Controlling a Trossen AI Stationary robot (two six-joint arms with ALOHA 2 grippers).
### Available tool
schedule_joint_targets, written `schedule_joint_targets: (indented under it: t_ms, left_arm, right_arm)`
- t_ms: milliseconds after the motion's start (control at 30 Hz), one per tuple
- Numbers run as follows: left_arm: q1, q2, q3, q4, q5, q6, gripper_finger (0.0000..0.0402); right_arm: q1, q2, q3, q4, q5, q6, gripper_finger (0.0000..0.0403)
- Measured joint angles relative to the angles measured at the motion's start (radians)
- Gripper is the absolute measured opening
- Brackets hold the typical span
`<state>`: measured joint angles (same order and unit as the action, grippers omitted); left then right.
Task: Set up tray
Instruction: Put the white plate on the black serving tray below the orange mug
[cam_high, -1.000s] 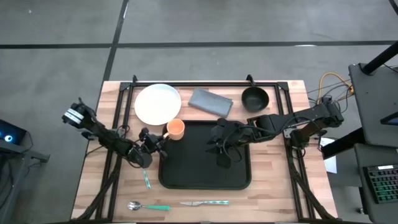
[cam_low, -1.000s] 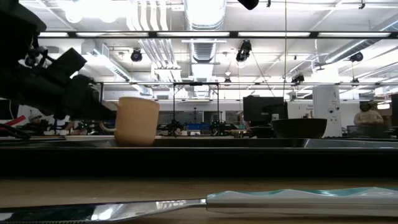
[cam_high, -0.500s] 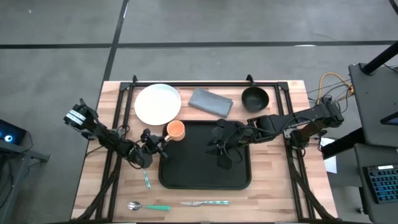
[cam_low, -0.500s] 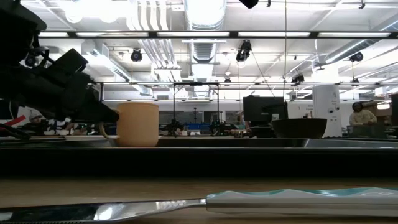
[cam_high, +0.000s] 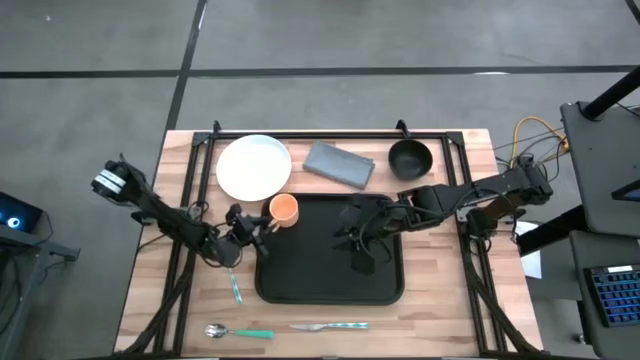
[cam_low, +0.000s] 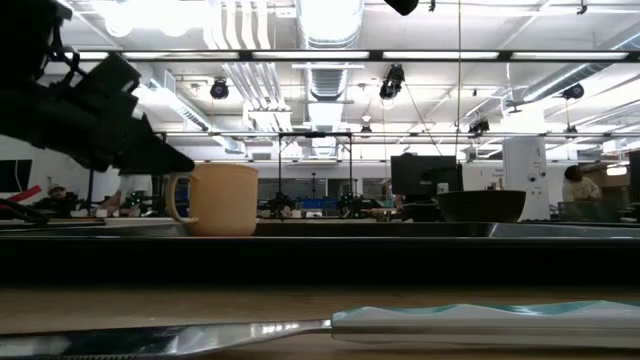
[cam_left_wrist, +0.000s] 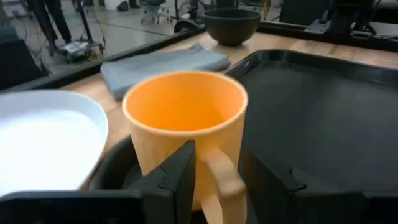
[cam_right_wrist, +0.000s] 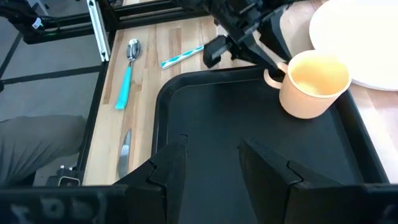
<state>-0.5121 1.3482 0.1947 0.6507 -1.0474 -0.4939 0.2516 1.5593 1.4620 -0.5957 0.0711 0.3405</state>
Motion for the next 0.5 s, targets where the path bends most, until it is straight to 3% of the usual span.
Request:
schedule_joint_targets:
  t_ms: [300, 500]
  left_arm:
    - [0.000, -0.238, 0.000, -0.317, -0.007, 0.015, 0.0114]
    - [0.002, -0.468, 0.000, -0.652, -0.027, 0.078, 0.0114]
  right_arm:
    - [0.010, 0.000, 0.000, 0.001, 0.001, 0.000, 0.0137]
    - [0.020, 0.000, 0.000, 0.000, 0.000, -0.003, 0.0137]
